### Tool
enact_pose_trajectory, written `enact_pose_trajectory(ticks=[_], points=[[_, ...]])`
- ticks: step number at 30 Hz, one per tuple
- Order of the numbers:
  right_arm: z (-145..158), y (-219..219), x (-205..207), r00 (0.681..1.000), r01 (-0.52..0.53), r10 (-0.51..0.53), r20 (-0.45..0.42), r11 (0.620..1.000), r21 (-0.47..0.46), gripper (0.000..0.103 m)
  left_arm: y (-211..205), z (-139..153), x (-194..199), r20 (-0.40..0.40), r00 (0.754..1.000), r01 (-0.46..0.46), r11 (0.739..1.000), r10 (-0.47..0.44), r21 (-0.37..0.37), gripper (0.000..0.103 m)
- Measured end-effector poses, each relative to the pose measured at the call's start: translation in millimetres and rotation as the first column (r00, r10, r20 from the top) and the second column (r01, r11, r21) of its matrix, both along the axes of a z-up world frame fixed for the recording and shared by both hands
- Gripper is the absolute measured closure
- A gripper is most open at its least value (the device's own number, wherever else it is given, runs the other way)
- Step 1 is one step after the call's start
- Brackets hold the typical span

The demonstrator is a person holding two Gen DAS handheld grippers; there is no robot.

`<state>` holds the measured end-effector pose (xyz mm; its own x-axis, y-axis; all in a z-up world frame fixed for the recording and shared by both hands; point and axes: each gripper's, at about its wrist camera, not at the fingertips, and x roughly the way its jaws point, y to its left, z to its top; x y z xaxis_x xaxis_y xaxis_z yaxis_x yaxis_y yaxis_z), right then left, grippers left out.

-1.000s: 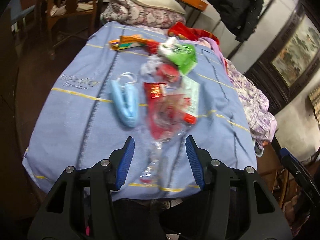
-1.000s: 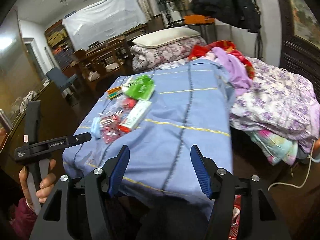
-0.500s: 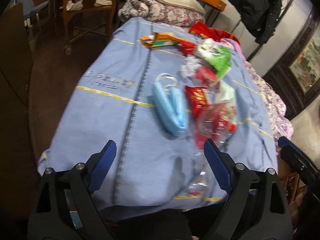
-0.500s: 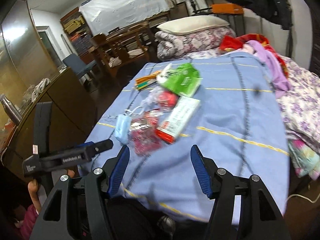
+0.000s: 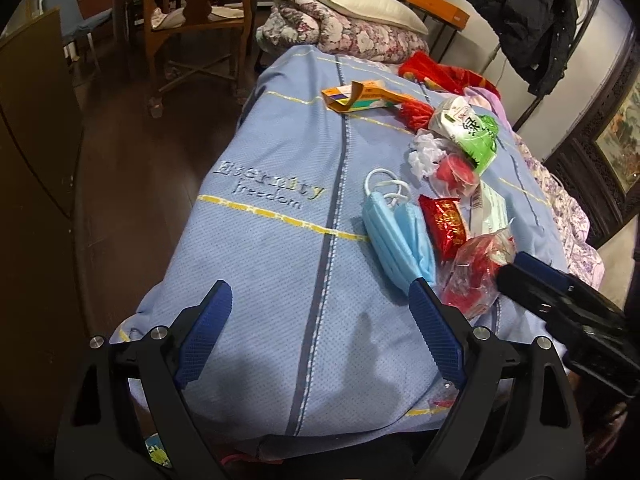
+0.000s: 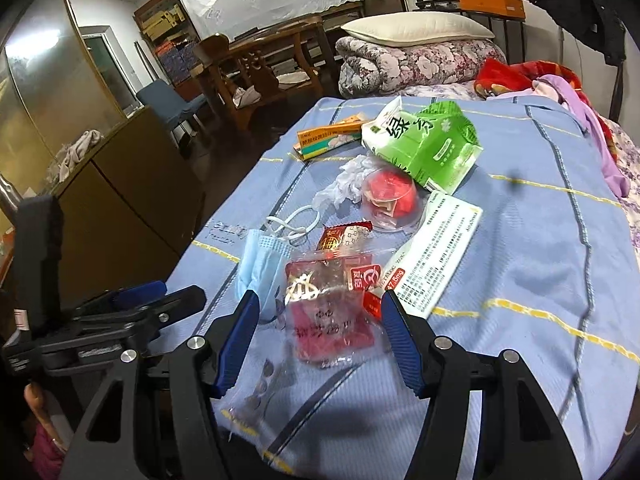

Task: Collect trash
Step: 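Grasp the blue face mask with the left tool while the right tool grasps the clear plastic bag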

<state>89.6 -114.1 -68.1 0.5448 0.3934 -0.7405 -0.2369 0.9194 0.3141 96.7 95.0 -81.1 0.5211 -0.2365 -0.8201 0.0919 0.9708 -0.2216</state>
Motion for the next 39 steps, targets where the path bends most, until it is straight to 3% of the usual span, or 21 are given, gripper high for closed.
enact_pose_trajectory(ticks=[1,2,5,15,26,29,31,33,39], points=[[-2.1,1.3,2.1,1.0,0.001,-0.001,0.0,1.0,-0.009,0.043,-1.0,0.3,0.6,0.0,1.0,0.005,1.0,-0.005,-0.001,0.016],[-4.4,2.0,3.6,1.0,0.005,-0.005,-0.001,1.0,-0.019,0.065,-2.7,0.9,1.5,0.001,1.0,0.01,1.0,-0.01,-0.001,0.016],[-7.4,1.2,6.5,1.0,-0.01,0.01,-0.019,1.0,0.005,0.08,-7.9,4.5,2.1,0.01,1.0,0.025,1.0,-0.025,-0.004,0.016],[32.7,-29.1,-17.0,0.993,0.06,-0.061,0.106,0.998,0.01,0.081,-35.0,6.4,10.6,0.012,0.997,0.078,0.997,-0.078,-0.014,0.016],[45.7,-63.2,-27.7,0.983,0.122,-0.126,0.13,0.992,0.039,0.081,-55.3,-8.7,30.5,-0.009,0.996,0.086,0.996,-0.086,0.024,0.019],[43.5,-66.0,-26.4,0.984,0.127,-0.131,0.121,0.991,0.045,0.081,-56.2,-10.5,33.0,-0.002,0.996,0.088,0.995,-0.088,0.038,0.038],[41.6,-66.7,-26.0,0.984,0.133,-0.137,0.113,0.99,0.048,0.081,-58.5,-12.3,35.2,-0.008,0.995,0.103,0.994,-0.102,0.038,0.061],[40.1,-67.2,-26.0,0.984,0.136,-0.141,0.107,0.989,0.053,0.081,-60.3,-13.5,35.9,-0.014,0.993,0.116,0.993,-0.115,0.029,0.075],[42.2,-74.7,-31.4,0.98,0.156,-0.162,0.114,0.986,0.059,0.081,-64.4,1.6,26.9,0.025,0.991,0.128,0.991,-0.129,0.023,0.077]])
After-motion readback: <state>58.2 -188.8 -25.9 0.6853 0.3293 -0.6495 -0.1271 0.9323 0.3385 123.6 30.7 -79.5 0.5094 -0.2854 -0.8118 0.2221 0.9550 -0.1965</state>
